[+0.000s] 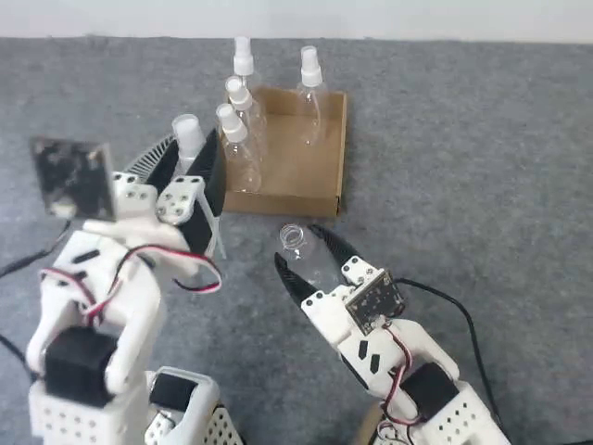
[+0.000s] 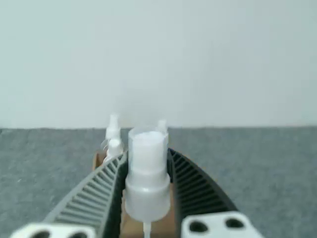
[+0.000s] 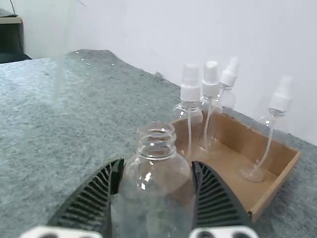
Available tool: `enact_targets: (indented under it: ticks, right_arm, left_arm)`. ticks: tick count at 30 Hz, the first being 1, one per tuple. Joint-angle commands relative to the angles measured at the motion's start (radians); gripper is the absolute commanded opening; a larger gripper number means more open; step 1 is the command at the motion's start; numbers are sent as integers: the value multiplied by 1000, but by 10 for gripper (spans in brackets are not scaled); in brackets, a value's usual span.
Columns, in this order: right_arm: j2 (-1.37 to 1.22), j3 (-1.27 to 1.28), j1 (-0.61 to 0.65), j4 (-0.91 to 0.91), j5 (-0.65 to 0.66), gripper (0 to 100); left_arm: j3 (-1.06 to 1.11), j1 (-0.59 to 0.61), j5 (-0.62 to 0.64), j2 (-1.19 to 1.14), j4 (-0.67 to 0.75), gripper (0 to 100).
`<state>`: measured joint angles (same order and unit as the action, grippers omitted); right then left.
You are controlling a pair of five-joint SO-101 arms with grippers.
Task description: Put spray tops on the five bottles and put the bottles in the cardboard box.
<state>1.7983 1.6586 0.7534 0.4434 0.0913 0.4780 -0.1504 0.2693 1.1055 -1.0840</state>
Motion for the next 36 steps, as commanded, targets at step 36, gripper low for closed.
enact_targets:
  ticks: [36]
  right_arm:
    - [16, 23, 68, 22, 15, 34]
  left_arm:
    - [361, -126, 127, 353, 276, 13]
